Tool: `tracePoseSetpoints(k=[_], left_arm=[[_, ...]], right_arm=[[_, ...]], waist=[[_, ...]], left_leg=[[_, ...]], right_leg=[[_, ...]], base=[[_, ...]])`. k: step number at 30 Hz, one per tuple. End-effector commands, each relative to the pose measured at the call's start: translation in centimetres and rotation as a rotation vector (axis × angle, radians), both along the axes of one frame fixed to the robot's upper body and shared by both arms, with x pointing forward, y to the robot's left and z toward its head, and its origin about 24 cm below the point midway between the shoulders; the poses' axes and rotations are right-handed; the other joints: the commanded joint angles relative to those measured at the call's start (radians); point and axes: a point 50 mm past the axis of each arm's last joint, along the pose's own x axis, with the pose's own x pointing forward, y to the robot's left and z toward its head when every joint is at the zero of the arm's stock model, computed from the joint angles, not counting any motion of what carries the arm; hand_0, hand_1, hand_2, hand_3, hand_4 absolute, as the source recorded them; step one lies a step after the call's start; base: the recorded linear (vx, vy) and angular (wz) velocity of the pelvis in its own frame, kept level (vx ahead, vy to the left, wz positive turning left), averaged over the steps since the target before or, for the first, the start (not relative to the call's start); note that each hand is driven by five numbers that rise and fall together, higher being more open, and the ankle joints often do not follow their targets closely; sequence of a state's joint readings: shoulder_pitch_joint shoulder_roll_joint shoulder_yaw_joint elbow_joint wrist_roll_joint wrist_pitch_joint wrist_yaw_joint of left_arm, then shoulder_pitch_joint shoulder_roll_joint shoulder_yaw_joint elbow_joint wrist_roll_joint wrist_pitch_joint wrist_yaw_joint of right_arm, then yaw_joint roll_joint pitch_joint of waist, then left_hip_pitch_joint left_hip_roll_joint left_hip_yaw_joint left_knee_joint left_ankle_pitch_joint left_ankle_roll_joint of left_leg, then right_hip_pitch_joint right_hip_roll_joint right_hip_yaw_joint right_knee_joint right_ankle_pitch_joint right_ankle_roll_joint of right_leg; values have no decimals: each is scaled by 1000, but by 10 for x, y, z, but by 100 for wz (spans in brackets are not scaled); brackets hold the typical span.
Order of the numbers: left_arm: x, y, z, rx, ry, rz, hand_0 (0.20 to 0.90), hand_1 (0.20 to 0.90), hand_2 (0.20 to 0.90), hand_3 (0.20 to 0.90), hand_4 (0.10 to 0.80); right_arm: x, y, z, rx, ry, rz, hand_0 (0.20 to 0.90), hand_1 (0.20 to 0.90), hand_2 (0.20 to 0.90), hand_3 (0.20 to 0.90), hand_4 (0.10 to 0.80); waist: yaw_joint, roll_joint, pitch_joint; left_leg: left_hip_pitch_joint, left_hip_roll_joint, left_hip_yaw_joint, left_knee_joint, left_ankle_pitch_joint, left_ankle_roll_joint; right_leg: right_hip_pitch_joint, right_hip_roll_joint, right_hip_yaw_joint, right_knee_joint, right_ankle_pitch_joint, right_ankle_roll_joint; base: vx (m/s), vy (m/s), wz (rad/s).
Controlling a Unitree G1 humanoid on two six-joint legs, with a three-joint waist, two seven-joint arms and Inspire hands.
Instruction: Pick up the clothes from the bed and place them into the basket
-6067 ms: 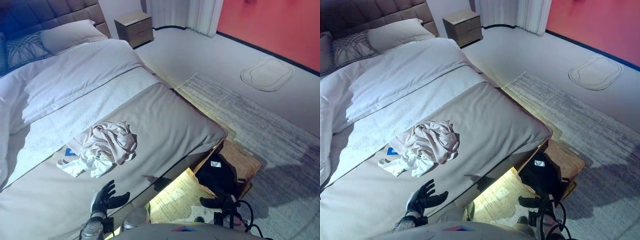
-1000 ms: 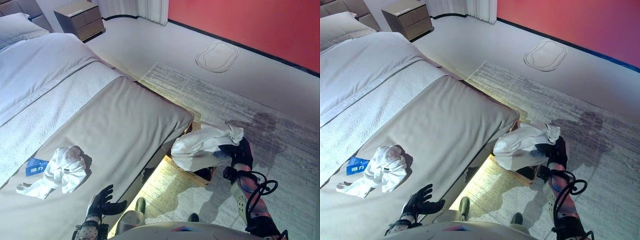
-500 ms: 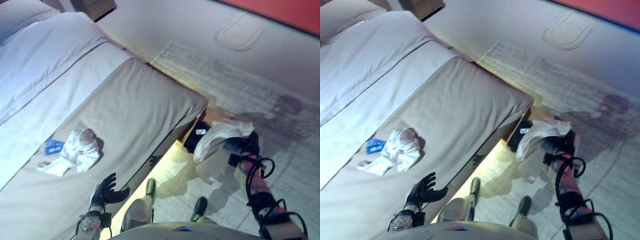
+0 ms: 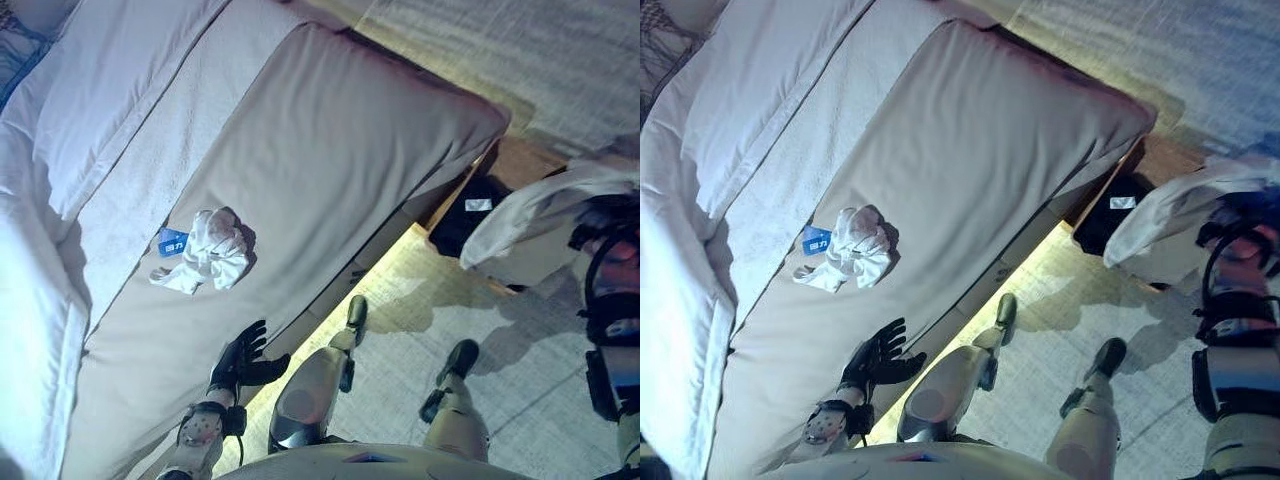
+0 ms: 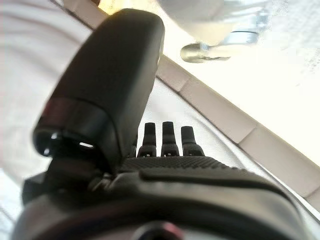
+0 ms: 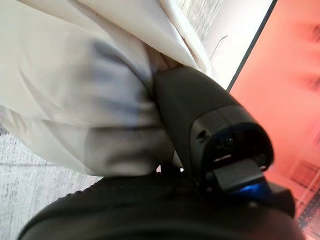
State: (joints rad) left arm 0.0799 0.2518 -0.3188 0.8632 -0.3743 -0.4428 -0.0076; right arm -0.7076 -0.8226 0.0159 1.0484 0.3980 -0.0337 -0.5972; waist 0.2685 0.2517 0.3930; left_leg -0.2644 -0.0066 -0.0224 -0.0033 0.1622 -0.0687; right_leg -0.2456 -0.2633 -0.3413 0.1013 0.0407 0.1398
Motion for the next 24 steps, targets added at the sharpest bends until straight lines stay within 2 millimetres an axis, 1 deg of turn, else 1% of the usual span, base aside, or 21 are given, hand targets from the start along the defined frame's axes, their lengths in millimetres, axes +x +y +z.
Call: tracePoseSetpoints(k=[1, 2, 4, 5, 6, 7, 8, 10, 11, 12, 13, 14, 18, 21, 24], left_arm=[[16, 16, 20, 3, -130, 5, 900, 900, 900, 900, 800], [18, 17, 23, -8, -149, 12, 900, 900, 900, 900, 800], [20, 19, 27, -19, -173, 6, 900, 900, 900, 900, 800], [22, 21, 31, -26, -191, 4, 900, 900, 900, 900, 800], [26, 22, 36, -36, -217, 4, 900, 900, 900, 900, 800], [31, 26, 40, -37, -236, 3, 900, 900, 900, 900, 800], [32, 29, 42, -34, -241, 4, 900, 900, 900, 900, 800], [31, 34, 43, -30, -240, 5, 900, 900, 900, 900, 800], [32, 35, 44, -26, -240, 3, 900, 900, 900, 900, 800], [33, 36, 45, -28, -239, 0, 900, 900, 900, 900, 800], [33, 37, 45, -29, -238, 1, 900, 900, 900, 900, 800], [34, 37, 46, -34, -238, -2, 900, 900, 900, 900, 800], [34, 33, 46, -48, -242, 0, 900, 900, 900, 900, 800], [30, 31, 43, -52, -234, 7, 900, 900, 900, 900, 800], [28, 33, 42, -59, -232, 10, 900, 900, 900, 900, 800]], right_arm=[[0, -15, 94, -234, -125, -33, 300, 300, 300, 200, 100], [0, -18, 100, -219, -121, -36, 300, 300, 300, 200, 100], [2, -20, 103, -163, -90, -4, 300, 300, 300, 200, 100], [4, -21, 102, -130, -66, 35, 394, 394, 394, 310, 210], [8, -19, 105, -118, -42, 88, 900, 900, 900, 900, 800], [12, -14, 111, -131, -49, 112, 900, 900, 900, 900, 800], [15, -10, 111, -117, -60, 135, 900, 900, 900, 900, 800], [18, -7, 106, -101, -40, 165, 900, 900, 900, 900, 800], [20, -6, 100, -75, -27, 194, 900, 900, 900, 900, 800], [21, -4, 94, -53, -10, 222, 900, 900, 900, 900, 800], [22, -4, 92, -53, -4, 226, 900, 900, 900, 900, 800], [23, -3, 88, -39, 7, 234, 900, 900, 900, 900, 800], [21, -6, 82, -18, 8, 225, 900, 900, 900, 900, 800], [23, -5, 80, -21, 15, 243, 900, 900, 900, 900, 800], [27, -1, 80, -23, 26, 281, 900, 900, 900, 900, 800]], waist=[[5, 6, 34], [5, 13, 49], [3, 19, 66], [2, 22, 78], [1, 25, 99], [1, 24, 118], [-2, 20, 126], [-5, 14, 126], [-6, 11, 127], [-6, 15, 127], [-6, 16, 127], [-8, 22, 127], [-13, 38, 127], [-17, 46, 127], [-20, 46, 127]], left_leg=[[-165, -59, -3, 152, -52, 0], [-190, -62, 3, 162, -50, 5], [-216, -63, 10, 173, -49, 9], [-231, -65, 18, 178, -48, 13], [-260, -69, 24, 201, -51, 19], [-293, -74, 30, 250, -68, 33], [-315, -75, 37, 299, -89, 43], [-352, -74, 46, 366, -120, 54], [-376, -74, 50, 409, -140, 62], [-407, -75, 51, 462, -164, 71], [-415, -75, 53, 474, -169, 73], [-440, -76, 60, 509, -184, 79], [-461, -80, 69, 532, -194, 82], [-450, -79, 70, 514, -187, 73], [-429, -78, 68, 485, -173, 62]], right_leg=[[-113, -31, -59, 205, -95, -58], [-145, -36, -51, 222, -95, -55], [-179, -39, -43, 239, -94, -54], [-202, -38, -39, 250, -95, -55], [-240, -39, -30, 274, -97, -59], [-283, -49, -24, 336, -116, -70], [-317, -60, -16, 392, -132, -77], [-366, -72, -2, 466, -155, -83], [-393, -78, 7, 507, -168, -89], [-431, -89, 23, 568, -188, -94], [-441, -92, 27, 582, -193, -95], [-476, -99, 43, 622, -202, -96], [-513, -102, 67, 651, -205, -93], [-508, -95, 76, 636, -202, -90], [-488, -84, 76, 601, -189, -86]], base=[[-129, -46, -3], [-141, -54, -4], [-116, -41, -7], [-164, -38, 0], [-203, -48, -1], [-177, -39, -4], [-100, -17, -2], [-10, 6, 8], [33, 21, 8], [42, 27, 7], [43, 47, 8], [26, 37, 10], [14, 49, 2], [22, 57, -6], [20, 27, -9]])
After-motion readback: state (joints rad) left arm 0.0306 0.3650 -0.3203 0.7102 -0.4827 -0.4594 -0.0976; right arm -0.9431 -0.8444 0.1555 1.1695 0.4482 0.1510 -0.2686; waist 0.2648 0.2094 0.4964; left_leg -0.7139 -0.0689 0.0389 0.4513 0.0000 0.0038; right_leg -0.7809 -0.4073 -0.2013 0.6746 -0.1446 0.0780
